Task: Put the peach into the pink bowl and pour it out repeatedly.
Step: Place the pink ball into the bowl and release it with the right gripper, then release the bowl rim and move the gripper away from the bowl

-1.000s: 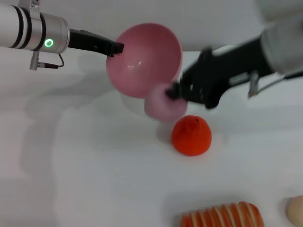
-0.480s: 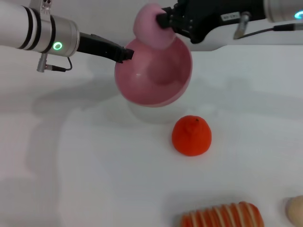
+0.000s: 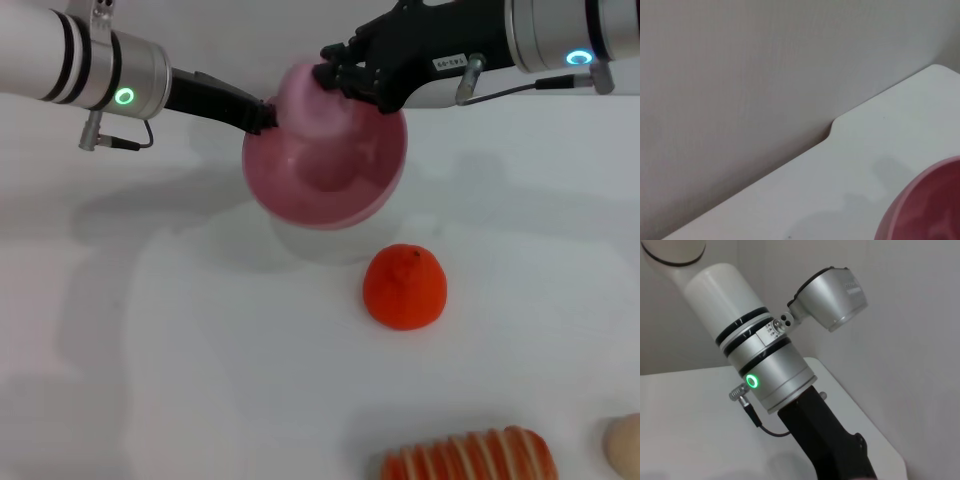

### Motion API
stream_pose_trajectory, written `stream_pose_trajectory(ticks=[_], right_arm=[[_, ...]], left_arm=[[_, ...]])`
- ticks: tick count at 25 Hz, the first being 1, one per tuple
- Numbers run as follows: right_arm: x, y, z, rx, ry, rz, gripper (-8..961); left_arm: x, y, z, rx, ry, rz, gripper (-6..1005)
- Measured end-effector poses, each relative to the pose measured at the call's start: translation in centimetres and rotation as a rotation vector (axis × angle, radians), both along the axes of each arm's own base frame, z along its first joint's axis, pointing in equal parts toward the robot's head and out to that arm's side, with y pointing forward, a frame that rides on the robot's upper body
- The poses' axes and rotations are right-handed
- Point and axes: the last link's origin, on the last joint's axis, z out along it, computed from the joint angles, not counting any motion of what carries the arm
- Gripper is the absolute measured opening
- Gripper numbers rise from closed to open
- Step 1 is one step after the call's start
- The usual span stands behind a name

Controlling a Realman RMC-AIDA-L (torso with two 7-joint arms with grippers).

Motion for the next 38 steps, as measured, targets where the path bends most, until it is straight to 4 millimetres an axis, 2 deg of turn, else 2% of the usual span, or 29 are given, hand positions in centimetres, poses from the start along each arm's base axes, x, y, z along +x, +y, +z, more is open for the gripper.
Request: stream_pose_trajectory(ticks=[4, 9, 15, 20, 28, 30, 33, 38], right_arm=[[0.2, 0.2, 0.0, 0.013, 0.009, -0.009, 130], [0.7, 0.4, 0.1, 0.034, 0.027, -0.03, 356], [2.3, -0.3, 2.5, 0.139, 0.25, 0.022, 421], [6.3, -2.0, 5.3, 0.334, 0.499, 0.109, 443], [16.9, -4.6, 8.2, 0.887, 0.775, 0.033, 443], [18.8, -5.3, 8.3, 0.993, 0.8, 0.005, 443], [20.7, -5.8, 8.5, 1.093, 0.779, -0.04, 443], [22.0, -5.5, 8.2, 1.13, 0.736, -0.088, 444]], left_arm=[[0.0, 0.0, 0.0, -0.001, 0.002, 0.001, 38], [-0.1, 0.0, 0.0, 0.002, 0.002, 0.002, 38], [-0.5, -0.1, 0.0, 0.001, 0.001, 0.014, 37], [-1.2, -0.2, 0.3, 0.006, -0.006, 0.041, 41], [-2.0, -0.3, 0.6, 0.011, -0.001, 0.095, 49], [-2.2, -0.6, 1.6, -0.013, 0.028, 0.163, 50], [-2.1, -0.9, 1.8, -0.028, 0.034, 0.179, 53], [-2.3, -1.5, 2.6, -0.056, 0.097, 0.22, 58]])
